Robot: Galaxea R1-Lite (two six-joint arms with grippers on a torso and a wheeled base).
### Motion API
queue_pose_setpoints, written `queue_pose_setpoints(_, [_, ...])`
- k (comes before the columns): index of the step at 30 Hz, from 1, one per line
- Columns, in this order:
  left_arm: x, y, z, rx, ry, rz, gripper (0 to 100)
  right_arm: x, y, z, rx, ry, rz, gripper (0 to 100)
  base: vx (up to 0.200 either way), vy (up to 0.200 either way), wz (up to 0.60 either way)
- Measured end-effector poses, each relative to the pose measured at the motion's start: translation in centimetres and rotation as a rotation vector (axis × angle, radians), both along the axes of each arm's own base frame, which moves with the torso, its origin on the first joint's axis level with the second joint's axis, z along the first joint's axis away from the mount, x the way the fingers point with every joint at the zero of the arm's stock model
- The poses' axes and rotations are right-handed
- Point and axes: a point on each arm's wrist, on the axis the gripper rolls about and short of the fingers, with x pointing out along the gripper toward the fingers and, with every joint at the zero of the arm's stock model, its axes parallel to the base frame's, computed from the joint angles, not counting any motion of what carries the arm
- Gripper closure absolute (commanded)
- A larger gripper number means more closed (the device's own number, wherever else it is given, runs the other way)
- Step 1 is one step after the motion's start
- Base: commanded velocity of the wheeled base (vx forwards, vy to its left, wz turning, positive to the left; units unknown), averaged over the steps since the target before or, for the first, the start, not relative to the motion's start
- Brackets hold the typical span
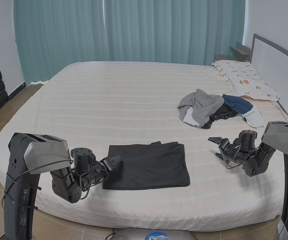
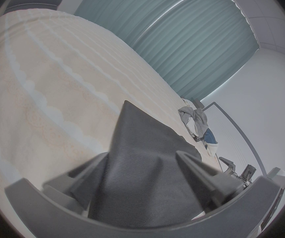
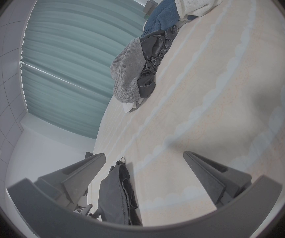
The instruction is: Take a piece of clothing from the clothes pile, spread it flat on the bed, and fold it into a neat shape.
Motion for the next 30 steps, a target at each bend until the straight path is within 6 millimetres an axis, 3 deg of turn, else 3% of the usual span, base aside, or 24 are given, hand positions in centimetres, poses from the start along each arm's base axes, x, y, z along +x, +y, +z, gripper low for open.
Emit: queue_pose_setpoints(30, [-0.39, 0.52, -0.1, 0.021, 0.003, 0.024, 100, 0.0, 0.02, -0.04, -0.003, 0.0, 0.001, 0, 0.0, 0.0, 0.0])
